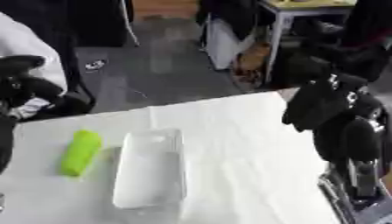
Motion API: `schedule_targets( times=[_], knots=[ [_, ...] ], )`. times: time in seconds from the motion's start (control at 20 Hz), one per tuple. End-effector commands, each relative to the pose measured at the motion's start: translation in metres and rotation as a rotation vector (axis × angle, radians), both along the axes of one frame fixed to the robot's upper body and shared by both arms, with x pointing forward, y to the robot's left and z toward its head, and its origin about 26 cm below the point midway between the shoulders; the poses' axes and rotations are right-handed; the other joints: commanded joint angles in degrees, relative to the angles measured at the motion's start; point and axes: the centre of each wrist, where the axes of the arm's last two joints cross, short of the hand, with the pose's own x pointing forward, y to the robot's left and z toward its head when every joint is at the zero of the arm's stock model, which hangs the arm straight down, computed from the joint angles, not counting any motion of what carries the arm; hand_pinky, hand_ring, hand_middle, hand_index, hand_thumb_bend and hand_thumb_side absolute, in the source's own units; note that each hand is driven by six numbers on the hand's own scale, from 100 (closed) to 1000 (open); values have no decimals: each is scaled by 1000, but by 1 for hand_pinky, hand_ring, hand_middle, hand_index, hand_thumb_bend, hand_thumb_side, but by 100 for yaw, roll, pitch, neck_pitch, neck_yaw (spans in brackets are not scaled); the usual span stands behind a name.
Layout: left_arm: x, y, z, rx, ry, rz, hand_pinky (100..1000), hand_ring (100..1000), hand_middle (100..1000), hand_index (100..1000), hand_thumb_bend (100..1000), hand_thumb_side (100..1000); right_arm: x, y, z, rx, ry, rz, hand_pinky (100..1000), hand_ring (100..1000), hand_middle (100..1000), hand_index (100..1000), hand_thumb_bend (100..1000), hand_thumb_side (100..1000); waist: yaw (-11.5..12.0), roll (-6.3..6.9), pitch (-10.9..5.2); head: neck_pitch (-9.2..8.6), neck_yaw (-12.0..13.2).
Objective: Pick up objects on the table and place them in the box.
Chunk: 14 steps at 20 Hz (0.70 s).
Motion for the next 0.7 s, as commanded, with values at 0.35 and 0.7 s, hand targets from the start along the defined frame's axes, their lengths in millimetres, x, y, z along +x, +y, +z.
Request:
schedule_targets(
  times=[0.35,0.7],
  knots=[
    [-2,7,8,-24,-29,45,542,592,790,838,365,893,-2,-5,5,-37,3,-41,100,378,425,511,100,701,-31,7,-90,-260,-109],
    [-2,31,20,180,81,434,450,580,809,857,431,911,-3,-21,1,12,69,-200,100,377,428,513,100,697,-49,65,-216,-49,79]
  ],
)
